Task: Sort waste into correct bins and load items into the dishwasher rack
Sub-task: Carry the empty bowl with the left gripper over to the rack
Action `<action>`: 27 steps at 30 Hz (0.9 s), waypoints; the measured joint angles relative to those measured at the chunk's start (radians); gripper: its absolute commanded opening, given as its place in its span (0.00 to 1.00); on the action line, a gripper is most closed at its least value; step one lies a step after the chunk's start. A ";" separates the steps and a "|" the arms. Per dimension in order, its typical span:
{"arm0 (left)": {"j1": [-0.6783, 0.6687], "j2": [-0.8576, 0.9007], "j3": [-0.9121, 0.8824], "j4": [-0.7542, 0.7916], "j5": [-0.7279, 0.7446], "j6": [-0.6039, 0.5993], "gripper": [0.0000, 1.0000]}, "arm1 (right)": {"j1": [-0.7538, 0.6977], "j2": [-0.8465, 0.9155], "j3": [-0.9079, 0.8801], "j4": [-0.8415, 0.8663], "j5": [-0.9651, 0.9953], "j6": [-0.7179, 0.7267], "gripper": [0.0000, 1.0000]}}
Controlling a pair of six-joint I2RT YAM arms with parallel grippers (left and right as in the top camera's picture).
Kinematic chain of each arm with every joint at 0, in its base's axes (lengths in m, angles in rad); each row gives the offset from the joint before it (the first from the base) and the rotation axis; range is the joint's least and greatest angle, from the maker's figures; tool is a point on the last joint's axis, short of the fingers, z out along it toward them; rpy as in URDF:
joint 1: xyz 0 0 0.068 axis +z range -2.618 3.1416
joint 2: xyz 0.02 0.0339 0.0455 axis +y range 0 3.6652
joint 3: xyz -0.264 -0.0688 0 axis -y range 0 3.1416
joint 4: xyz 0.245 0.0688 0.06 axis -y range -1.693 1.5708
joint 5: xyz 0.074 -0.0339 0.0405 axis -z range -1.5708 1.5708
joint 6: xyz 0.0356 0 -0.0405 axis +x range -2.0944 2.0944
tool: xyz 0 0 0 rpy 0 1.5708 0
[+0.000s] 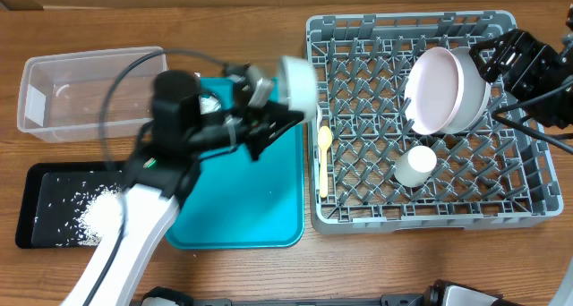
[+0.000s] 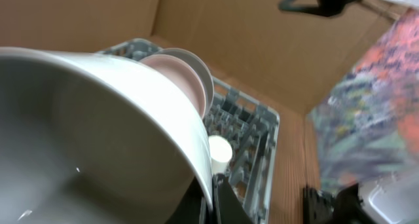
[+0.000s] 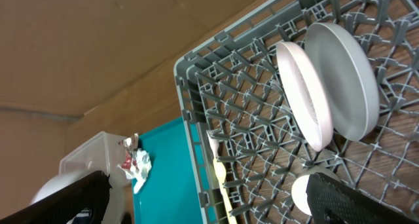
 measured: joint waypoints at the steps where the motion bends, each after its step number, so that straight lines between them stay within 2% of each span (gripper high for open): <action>1: -0.017 0.061 0.000 0.098 0.006 -0.044 0.04 | 0.000 0.000 0.000 -0.002 0.000 0.002 1.00; 2: -0.029 0.113 0.001 0.184 0.011 -0.083 0.04 | 0.000 0.000 0.000 -0.004 0.000 0.003 1.00; 3: -0.040 0.161 0.001 0.265 0.016 -0.120 0.04 | 0.000 0.000 0.000 -0.003 0.000 0.004 0.85; 5: -0.057 0.243 -0.001 0.387 0.030 -0.196 0.04 | 0.000 0.000 0.000 -0.011 0.016 0.009 0.69; 6: -0.066 0.289 0.000 0.463 0.035 -0.241 0.04 | 0.000 0.000 0.000 -0.015 0.031 0.003 0.34; 7: -0.071 0.316 0.000 0.496 0.039 -0.265 0.04 | 0.000 0.000 0.000 -0.016 0.045 0.003 0.19; 8: -0.074 0.348 0.000 0.541 0.044 -0.299 0.04 | 0.000 0.000 0.000 -0.017 0.061 0.009 0.13; 9: -0.076 0.384 0.000 0.592 0.048 -0.335 0.04 | 0.000 0.000 0.000 -0.019 0.084 0.016 0.14; 10: -0.077 0.402 0.000 0.609 0.049 -0.352 0.04 | 0.000 0.000 0.000 -0.018 0.098 0.020 0.27; 11: -0.077 0.425 0.000 0.638 0.053 -0.374 0.04 | 0.000 0.000 0.000 -0.019 0.114 0.034 0.30; 20: -0.101 0.569 0.000 0.860 0.061 -0.477 0.04 | 0.000 0.000 0.000 -0.026 0.172 0.049 0.31; 22: -0.119 0.597 0.001 0.908 0.060 -0.496 0.04 | 0.000 0.000 0.000 -0.026 0.175 0.052 0.35; 27: -0.147 0.652 0.001 0.956 0.053 -0.528 0.04 | 0.000 0.000 0.000 -0.026 0.180 0.056 0.35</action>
